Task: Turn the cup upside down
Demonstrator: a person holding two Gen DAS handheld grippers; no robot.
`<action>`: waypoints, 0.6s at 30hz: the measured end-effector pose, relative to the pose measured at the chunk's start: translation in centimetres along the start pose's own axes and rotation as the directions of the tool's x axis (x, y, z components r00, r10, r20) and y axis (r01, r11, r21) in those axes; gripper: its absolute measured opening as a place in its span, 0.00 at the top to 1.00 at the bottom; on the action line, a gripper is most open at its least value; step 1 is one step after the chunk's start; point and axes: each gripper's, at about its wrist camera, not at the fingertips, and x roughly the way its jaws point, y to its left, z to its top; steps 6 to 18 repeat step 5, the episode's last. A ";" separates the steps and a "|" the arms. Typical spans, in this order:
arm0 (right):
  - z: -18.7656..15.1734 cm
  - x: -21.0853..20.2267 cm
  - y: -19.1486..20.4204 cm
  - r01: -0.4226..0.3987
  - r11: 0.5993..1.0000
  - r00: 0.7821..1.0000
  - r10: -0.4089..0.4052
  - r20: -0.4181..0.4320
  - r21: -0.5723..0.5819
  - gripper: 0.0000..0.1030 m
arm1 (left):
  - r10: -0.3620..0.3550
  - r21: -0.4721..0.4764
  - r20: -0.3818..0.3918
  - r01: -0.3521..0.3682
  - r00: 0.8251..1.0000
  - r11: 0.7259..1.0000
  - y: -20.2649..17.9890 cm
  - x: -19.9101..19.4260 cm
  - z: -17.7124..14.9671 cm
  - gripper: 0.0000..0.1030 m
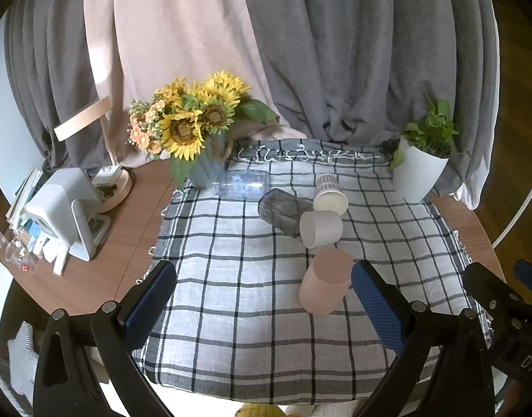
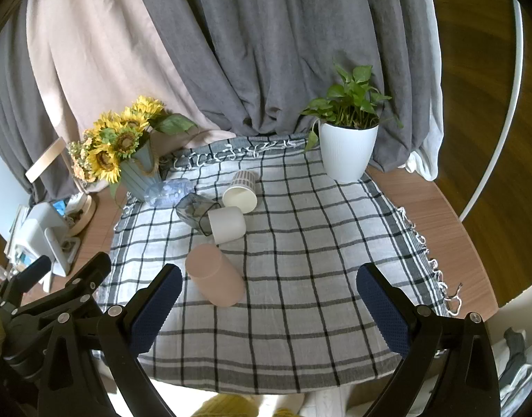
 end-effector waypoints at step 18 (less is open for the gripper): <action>0.0 0.1 0.0 0.001 1.000 1.000 -0.001 -0.001 0.002 0.02 | -0.001 0.002 -0.003 0.001 1.000 1.000 -0.1 0.1 0.1 0.00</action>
